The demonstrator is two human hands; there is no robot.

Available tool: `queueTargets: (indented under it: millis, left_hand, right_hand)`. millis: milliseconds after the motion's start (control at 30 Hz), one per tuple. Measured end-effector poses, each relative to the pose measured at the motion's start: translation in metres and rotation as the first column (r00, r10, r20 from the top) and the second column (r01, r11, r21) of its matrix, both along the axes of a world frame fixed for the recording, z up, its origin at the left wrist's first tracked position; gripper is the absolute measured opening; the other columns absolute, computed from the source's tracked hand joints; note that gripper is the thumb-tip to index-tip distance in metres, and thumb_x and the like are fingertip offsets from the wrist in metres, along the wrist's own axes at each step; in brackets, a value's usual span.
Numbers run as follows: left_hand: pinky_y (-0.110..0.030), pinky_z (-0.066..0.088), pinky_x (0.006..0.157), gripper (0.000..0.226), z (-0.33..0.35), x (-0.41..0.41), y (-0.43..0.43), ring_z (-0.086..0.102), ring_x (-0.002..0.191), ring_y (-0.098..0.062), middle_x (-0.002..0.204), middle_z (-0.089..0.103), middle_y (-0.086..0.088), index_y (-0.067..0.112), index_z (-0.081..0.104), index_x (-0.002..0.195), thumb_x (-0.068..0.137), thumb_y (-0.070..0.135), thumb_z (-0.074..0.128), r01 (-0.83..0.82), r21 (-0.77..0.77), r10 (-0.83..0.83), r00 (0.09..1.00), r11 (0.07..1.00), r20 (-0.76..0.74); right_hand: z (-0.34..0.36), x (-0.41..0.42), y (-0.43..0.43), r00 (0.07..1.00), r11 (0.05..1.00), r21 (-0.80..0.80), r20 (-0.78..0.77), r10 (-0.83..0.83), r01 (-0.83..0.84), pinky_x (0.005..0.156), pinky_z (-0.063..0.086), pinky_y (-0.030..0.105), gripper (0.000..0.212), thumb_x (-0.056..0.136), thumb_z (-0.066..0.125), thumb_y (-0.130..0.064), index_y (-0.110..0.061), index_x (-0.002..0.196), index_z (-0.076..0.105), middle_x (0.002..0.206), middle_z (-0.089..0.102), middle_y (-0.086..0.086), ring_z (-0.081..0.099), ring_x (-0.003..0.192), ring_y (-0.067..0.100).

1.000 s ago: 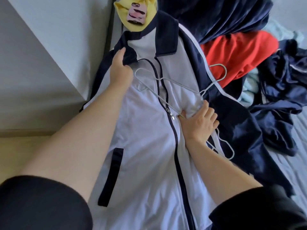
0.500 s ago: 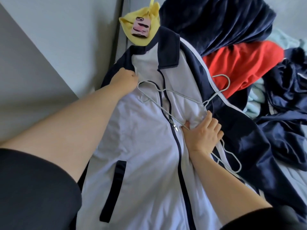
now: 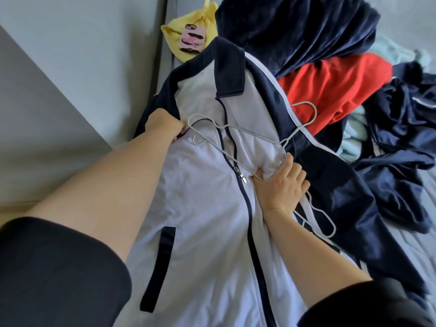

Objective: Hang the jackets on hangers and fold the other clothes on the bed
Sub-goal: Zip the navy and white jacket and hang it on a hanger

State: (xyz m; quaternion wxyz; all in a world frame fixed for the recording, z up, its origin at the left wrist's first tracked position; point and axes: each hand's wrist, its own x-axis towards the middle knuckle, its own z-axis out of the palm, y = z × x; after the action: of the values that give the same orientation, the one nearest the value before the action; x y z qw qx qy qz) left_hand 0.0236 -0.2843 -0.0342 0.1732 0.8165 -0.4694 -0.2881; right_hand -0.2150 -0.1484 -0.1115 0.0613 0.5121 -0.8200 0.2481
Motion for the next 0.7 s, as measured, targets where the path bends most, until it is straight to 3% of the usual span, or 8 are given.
queueTargets:
  millis: [67, 167, 300, 433, 500, 567, 700]
  left_hand:
    - [-0.022, 0.042, 0.042, 0.019, 0.000, 0.005, 0.006, 0.049, 0.043, -0.020, 0.056, 0.057, -0.010, 0.003, 0.058, 0.067, 0.080, 0.016, 0.064, -0.042, 0.048, 0.045, 0.997, 0.998, -0.055]
    - [-0.023, 0.044, 0.047, 0.018, 0.001, 0.012, 0.027, 0.049, 0.044, -0.023, 0.056, 0.057, -0.012, 0.002, 0.058, 0.064, 0.077, 0.014, 0.060, -0.060, 0.043, 0.064, 0.993, 0.997, -0.097]
    - [-0.031, 0.048, 0.058, 0.024, 0.003, 0.012, 0.072, 0.063, 0.068, -0.033, 0.076, 0.064, -0.018, -0.004, 0.062, 0.077, 0.079, 0.019, 0.058, -0.071, -0.077, 0.061, 0.992, 0.995, -0.114]
    - [-0.032, 0.021, 0.047, 0.040, 0.008, 0.007, 0.116, 0.035, 0.053, -0.027, 0.053, 0.034, -0.008, 0.009, 0.030, 0.052, 0.084, 0.015, 0.054, -0.081, -0.211, 0.063, 0.994, 0.974, -0.094]
    - [-0.031, 0.023, 0.051, 0.042, 0.010, 0.008, 0.139, 0.035, 0.055, -0.025, 0.055, 0.037, -0.012, 0.010, 0.027, 0.054, 0.085, 0.016, 0.054, -0.133, -0.240, 0.095, 0.982, 0.962, -0.162]
    - [-0.032, 0.029, 0.055, 0.039, 0.011, 0.012, 0.162, 0.041, 0.058, -0.025, 0.062, 0.047, -0.020, 0.010, 0.031, 0.056, 0.086, 0.018, 0.054, -0.180, -0.262, 0.123, 0.967, 0.948, -0.222]
    - [-0.032, 0.022, 0.055, 0.029, 0.024, 0.019, 0.192, 0.028, 0.058, -0.023, 0.061, 0.034, -0.015, 0.007, 0.033, 0.060, 0.083, 0.012, 0.051, -0.305, -0.345, 0.199, 0.930, 0.887, -0.309]
  right_hand:
    - [-0.001, 0.000, 0.000, 1.000, 1.000, 0.001, -0.003, 0.007, -0.007, 0.079, 0.034, 0.045, 0.079, 0.071, 0.071, -0.046, -0.002, 0.131, 0.045, 0.103, 0.055, 0.016, 0.050, 0.090, 0.035]
    - [0.003, -0.001, 0.001, 1.000, 0.998, 0.053, 0.011, 0.022, -0.023, 0.083, 0.034, 0.046, 0.084, 0.072, 0.071, -0.052, -0.004, 0.135, 0.042, 0.108, 0.054, 0.015, 0.049, 0.095, 0.034]
    - [0.019, -0.002, 0.008, 0.995, 0.991, 0.118, 0.081, 0.059, -0.068, 0.090, 0.032, 0.046, 0.092, 0.067, 0.060, -0.063, -0.008, 0.138, 0.037, 0.115, 0.051, 0.015, 0.045, 0.104, 0.033]
    - [0.040, -0.004, 0.020, 0.986, 0.991, 0.043, 0.117, 0.118, -0.124, 0.094, 0.030, 0.047, 0.090, 0.065, 0.074, -0.053, -0.009, 0.135, 0.040, 0.114, 0.052, 0.016, 0.044, 0.105, 0.035]
    - [0.056, -0.001, 0.021, 0.980, 0.986, -0.040, 0.109, 0.165, -0.161, 0.097, 0.028, 0.047, 0.087, 0.066, 0.077, -0.042, -0.009, 0.137, 0.040, 0.114, 0.052, 0.016, 0.044, 0.105, 0.035]
    - [0.075, -0.001, 0.018, 0.972, 0.968, -0.122, 0.060, 0.226, -0.217, 0.097, 0.028, 0.048, 0.083, 0.066, 0.077, -0.034, -0.007, 0.136, 0.041, 0.113, 0.052, 0.018, 0.045, 0.105, 0.036]
    - [0.115, -0.010, 0.011, 0.916, 0.899, -0.201, -0.192, 0.353, -0.388, 0.093, 0.033, 0.052, 0.079, 0.065, 0.081, -0.026, -0.004, 0.132, 0.045, 0.106, 0.054, 0.021, 0.050, 0.100, 0.038]
